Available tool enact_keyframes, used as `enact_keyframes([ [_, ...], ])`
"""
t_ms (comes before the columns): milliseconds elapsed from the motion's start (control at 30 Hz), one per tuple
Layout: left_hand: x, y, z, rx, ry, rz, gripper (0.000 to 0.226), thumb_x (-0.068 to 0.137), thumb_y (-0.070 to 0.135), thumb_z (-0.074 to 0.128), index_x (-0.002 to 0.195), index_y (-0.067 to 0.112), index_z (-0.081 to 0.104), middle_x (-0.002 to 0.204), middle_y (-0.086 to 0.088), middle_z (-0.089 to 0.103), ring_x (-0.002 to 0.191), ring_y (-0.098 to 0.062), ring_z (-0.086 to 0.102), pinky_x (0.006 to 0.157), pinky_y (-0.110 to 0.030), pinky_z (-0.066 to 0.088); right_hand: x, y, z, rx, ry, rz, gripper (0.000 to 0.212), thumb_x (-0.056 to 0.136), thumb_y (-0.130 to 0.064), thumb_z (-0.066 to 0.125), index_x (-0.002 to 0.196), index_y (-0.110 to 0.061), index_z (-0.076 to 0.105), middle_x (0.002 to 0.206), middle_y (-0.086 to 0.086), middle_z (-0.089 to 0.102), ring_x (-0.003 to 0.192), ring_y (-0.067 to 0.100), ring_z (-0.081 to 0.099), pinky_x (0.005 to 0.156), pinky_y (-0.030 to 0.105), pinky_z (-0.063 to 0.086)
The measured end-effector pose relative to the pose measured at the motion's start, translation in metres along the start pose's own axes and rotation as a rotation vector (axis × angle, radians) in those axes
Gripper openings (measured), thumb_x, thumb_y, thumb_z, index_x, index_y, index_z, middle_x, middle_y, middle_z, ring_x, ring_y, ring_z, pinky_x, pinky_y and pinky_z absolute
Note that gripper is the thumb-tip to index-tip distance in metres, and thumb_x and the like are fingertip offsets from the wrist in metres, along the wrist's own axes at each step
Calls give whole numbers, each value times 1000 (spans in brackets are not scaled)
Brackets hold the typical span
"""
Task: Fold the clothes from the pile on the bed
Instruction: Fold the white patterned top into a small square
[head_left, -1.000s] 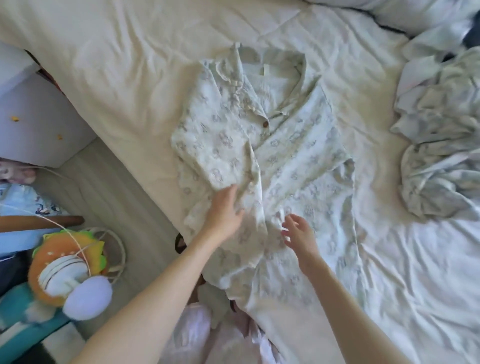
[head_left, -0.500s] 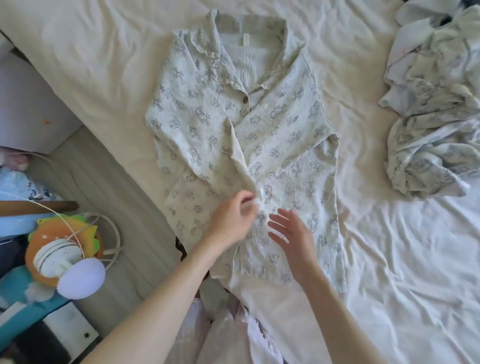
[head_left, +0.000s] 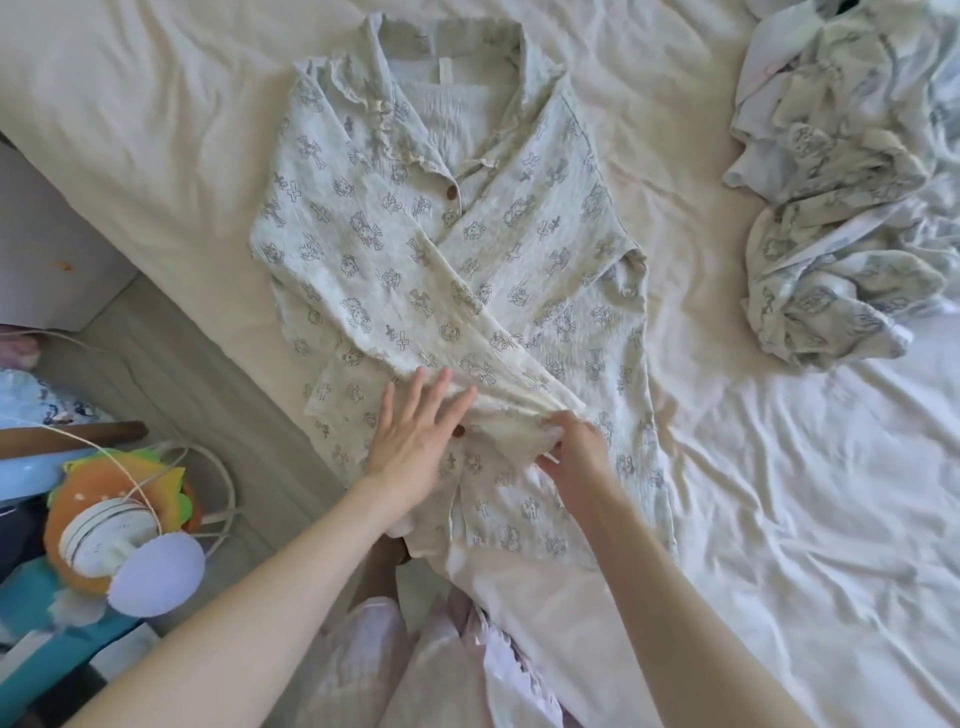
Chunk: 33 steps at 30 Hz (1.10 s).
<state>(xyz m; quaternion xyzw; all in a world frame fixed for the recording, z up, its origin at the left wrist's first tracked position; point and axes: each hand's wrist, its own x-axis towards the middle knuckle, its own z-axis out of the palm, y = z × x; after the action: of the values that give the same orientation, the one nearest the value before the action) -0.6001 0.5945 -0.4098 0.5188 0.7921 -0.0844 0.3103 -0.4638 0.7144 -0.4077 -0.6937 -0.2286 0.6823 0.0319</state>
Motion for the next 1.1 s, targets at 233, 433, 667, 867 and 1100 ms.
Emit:
enact_keyframes([
  [233, -1, 19, 17, 21, -16, 79, 101, 85, -11, 39, 136, 38, -33, 149, -1, -36, 134, -29, -36, 102, -48, -29, -10, 5, -49, -182, 280, -368, 7, 97, -17, 44, 99, -10, 47, 87, 12, 59, 49, 13, 59, 42, 23, 48],
  [433, 2, 11, 11, -199, 32, 98, 65, 97, 13, 43, 150, 27, 9, 158, 2, -5, 145, -20, -10, 113, -35, -9, 5, -7, -54, -597, 384, -339, 48, 94, -19, 51, 137, -5, 34, 98, 3, 59, 80, 19, 61, 63, 32, 49],
  [667, 3, -60, -38, -925, 260, -369, 36, 96, 12, 48, 132, 13, 48, 137, -2, 48, 125, -15, 45, 101, -23, 31, 0, -60, 25, -1234, 237, -748, 52, 97, -29, 45, 142, -9, 30, 145, 12, 38, 135, 29, 33, 113, 44, 25],
  [867, 40, -133, -78, -1769, 310, -801, 26, 96, 6, 49, 121, 6, 54, 95, -6, 63, 80, -18, 60, 69, -28, 50, 5, -129, 148, -1025, -84, -859, 35, 99, -22, 43, 132, -10, 46, 122, 7, 59, 104, 19, 57, 86, 29, 47],
  [1100, 83, -167, -94, -2151, 161, -850, 17, 92, 17, 57, 108, 10, 56, 96, -2, 64, 91, -16, 60, 87, -34, 44, 49, -195, 268, -1110, -78, -818, 41, 98, -24, 42, 137, -11, 45, 133, 3, 53, 106, 21, 57, 86, 31, 46],
])
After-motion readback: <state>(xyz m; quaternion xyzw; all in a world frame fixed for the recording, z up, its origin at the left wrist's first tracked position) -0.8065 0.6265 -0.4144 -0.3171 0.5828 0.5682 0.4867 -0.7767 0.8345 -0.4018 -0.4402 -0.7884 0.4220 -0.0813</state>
